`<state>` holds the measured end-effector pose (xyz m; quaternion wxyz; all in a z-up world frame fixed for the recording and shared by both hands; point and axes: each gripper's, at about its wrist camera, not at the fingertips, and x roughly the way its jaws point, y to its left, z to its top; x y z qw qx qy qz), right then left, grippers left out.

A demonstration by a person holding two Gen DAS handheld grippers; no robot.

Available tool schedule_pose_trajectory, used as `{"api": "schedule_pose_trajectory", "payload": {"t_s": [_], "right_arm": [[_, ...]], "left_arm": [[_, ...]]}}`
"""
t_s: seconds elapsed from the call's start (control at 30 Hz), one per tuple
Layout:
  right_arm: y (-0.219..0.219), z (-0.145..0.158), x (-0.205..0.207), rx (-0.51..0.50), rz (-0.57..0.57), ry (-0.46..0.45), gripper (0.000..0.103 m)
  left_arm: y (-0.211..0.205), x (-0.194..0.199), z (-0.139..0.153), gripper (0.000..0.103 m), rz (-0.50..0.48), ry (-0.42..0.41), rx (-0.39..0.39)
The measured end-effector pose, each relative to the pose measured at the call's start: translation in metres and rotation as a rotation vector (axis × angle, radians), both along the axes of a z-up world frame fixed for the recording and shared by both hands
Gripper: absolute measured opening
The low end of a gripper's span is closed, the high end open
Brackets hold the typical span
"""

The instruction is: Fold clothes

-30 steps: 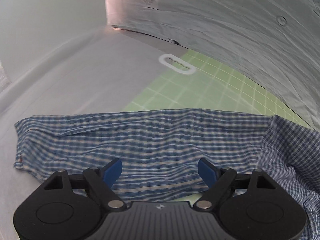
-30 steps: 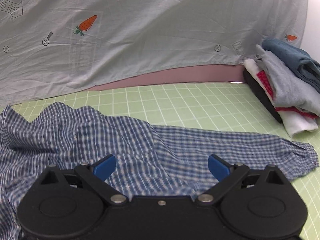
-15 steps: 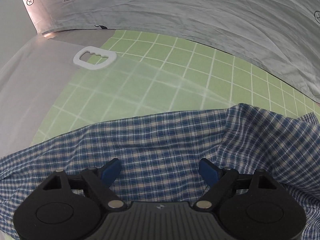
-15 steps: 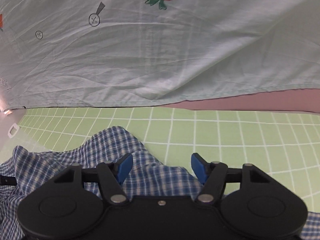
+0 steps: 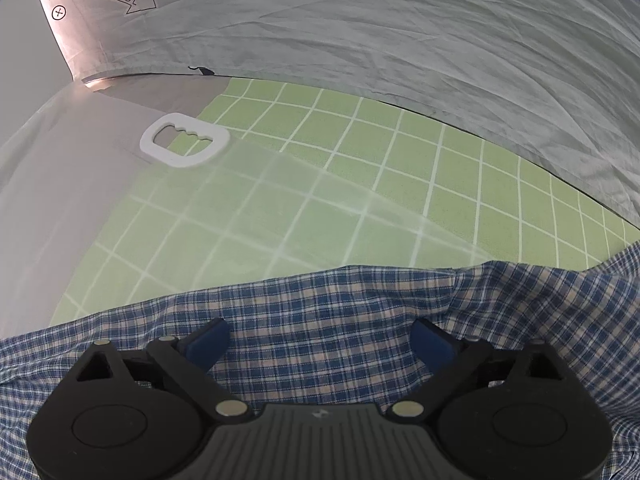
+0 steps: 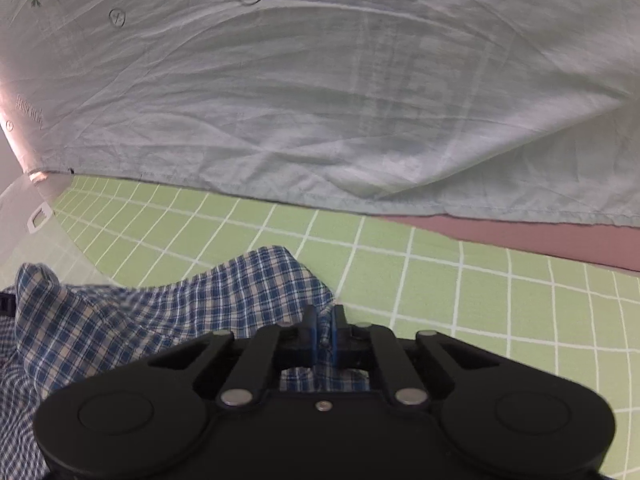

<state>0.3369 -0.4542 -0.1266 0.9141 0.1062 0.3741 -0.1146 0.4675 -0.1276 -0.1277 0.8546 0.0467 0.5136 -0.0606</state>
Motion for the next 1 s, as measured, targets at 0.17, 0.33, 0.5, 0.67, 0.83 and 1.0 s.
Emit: {"api": "schedule_pose_trajectory", "payload": {"t_s": [0.17, 0.33, 0.5, 0.67, 0.83, 1.0], "right_arm": [[-0.056, 0.026, 0.004, 0.021, -0.237, -0.148, 0.006], [-0.072, 0.019, 0.016, -0.03, -0.256, -0.09, 0.009], [-0.069, 0.024, 0.002, -0.061, -0.293, -0.076, 0.036], [-0.082, 0.034, -0.009, 0.051, -0.304, -0.11, 0.044], [-0.082, 0.027, 0.007, 0.125, -0.284, -0.095, 0.057], [-0.069, 0.016, 0.009, 0.104, -0.28, -0.05, 0.057]], "left_arm": [[0.0, -0.001, 0.008, 0.097, -0.007, -0.04, -0.008], [-0.001, -0.001, 0.006, 0.097, -0.015, -0.038, 0.001], [-0.009, -0.001, 0.012, 0.097, -0.063, -0.06, -0.005], [-0.024, 0.015, 0.026, 0.097, -0.092, -0.08, -0.105], [-0.048, 0.033, 0.033, 0.097, -0.121, -0.082, -0.197], [-0.073, 0.048, 0.041, 0.097, -0.094, -0.041, -0.346]]}}
